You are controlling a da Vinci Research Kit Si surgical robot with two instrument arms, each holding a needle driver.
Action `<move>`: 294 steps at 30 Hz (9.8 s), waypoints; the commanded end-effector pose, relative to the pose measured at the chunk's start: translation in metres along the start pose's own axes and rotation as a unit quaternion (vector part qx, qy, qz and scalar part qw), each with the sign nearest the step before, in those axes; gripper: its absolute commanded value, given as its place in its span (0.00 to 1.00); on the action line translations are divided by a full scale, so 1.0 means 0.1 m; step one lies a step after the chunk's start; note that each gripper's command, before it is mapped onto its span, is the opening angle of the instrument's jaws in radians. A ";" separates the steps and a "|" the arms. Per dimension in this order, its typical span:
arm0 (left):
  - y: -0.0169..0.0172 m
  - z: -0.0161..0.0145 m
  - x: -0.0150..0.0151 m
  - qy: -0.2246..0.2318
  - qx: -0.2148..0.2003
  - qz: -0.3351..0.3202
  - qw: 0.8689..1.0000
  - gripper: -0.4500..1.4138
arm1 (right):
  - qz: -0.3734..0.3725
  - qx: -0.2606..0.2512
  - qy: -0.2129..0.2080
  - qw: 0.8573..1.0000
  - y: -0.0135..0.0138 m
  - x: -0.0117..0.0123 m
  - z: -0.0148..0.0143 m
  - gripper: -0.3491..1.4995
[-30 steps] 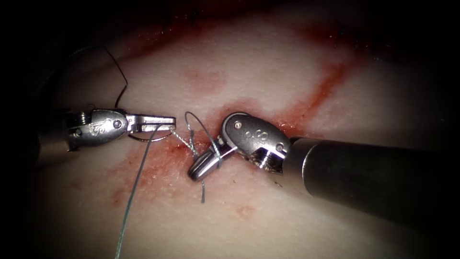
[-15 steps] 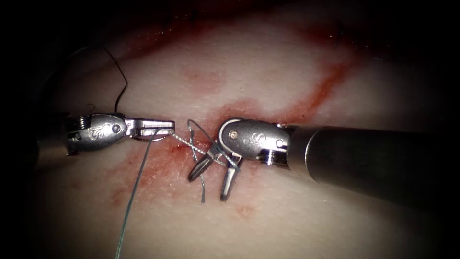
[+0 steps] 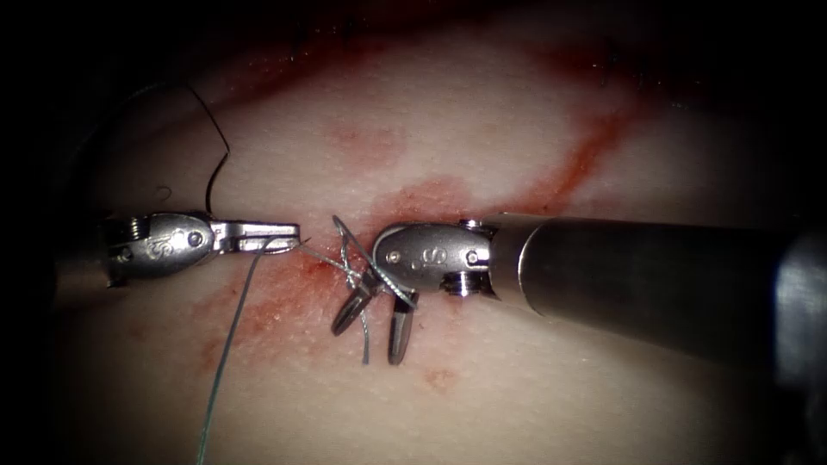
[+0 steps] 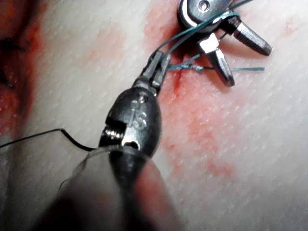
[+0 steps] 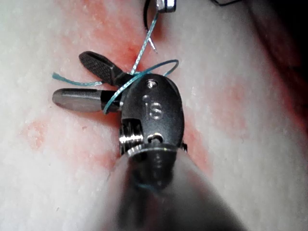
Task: Wound Closure
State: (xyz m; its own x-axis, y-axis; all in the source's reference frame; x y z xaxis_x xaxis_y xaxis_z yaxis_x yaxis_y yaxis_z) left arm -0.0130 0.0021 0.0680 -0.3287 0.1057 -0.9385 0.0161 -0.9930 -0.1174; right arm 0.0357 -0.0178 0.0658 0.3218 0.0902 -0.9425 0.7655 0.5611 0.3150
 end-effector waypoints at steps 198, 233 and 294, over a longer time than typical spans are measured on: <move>-0.082 -0.025 0.123 0.204 -0.094 0.131 0.966 0.00 | 0.031 -0.331 0.376 0.865 0.030 0.087 -0.003 0.00; -0.002 0.081 -0.025 0.155 -0.053 0.082 0.983 0.00 | 0.176 -0.449 0.429 0.764 -0.019 0.024 -0.094 0.60; 0.037 0.087 0.007 0.042 0.030 0.084 0.995 0.00 | 0.579 -0.534 0.301 0.537 0.004 -0.069 -0.046 0.00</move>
State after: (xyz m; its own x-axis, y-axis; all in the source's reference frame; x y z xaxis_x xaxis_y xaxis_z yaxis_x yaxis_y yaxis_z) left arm -0.0208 -0.0017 0.0692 -0.2483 -0.0628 -0.9666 0.0073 -0.9980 0.0630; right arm 0.0304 -0.0142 0.0714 -0.2503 0.9570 -0.1467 -0.6169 -0.0409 0.7859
